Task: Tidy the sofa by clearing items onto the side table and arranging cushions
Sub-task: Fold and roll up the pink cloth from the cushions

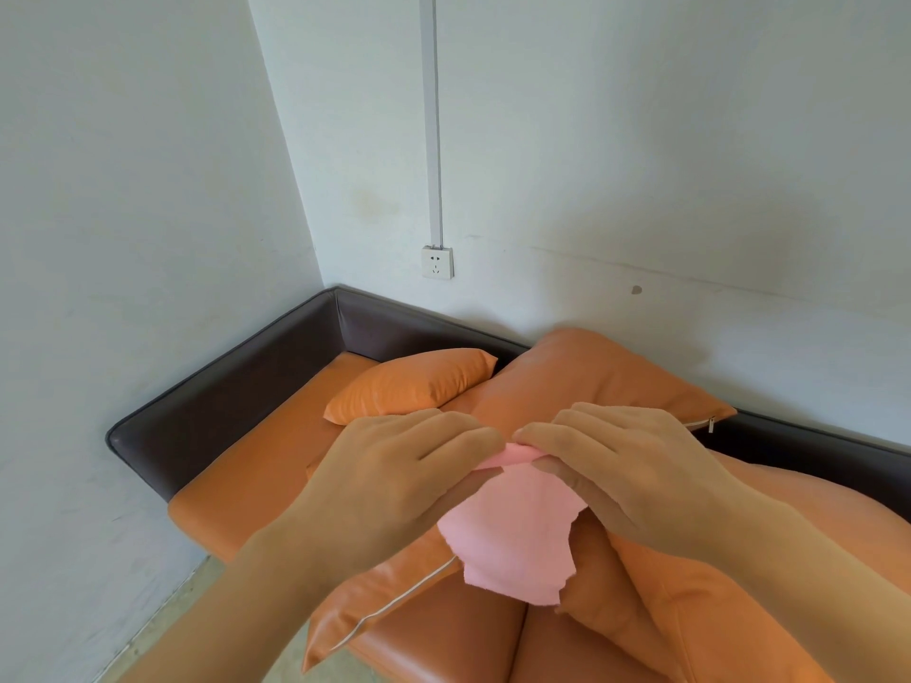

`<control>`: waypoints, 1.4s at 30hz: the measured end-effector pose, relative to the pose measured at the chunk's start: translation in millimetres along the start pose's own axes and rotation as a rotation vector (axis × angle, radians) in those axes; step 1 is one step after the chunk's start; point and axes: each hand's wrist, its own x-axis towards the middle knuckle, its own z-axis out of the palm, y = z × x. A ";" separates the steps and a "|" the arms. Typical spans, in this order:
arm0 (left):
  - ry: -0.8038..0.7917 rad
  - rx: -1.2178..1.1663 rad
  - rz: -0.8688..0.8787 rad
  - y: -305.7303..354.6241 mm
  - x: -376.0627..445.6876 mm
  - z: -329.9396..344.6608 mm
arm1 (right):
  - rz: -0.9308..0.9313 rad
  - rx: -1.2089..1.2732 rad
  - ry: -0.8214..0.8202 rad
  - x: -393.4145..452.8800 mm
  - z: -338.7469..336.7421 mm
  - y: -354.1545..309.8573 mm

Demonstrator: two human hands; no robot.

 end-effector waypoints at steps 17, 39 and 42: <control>-0.085 0.049 -0.093 4.2 2.3 -5.6 | 0.126 0.154 -0.169 8.5 -7.5 4.9; -0.035 -0.236 -0.236 6.9 4.3 2.5 | 0.090 0.203 -0.090 14.0 -15.9 6.9; -0.027 -0.249 -0.266 5.4 4.6 -0.2 | 0.090 0.166 -0.066 13.6 -15.9 6.0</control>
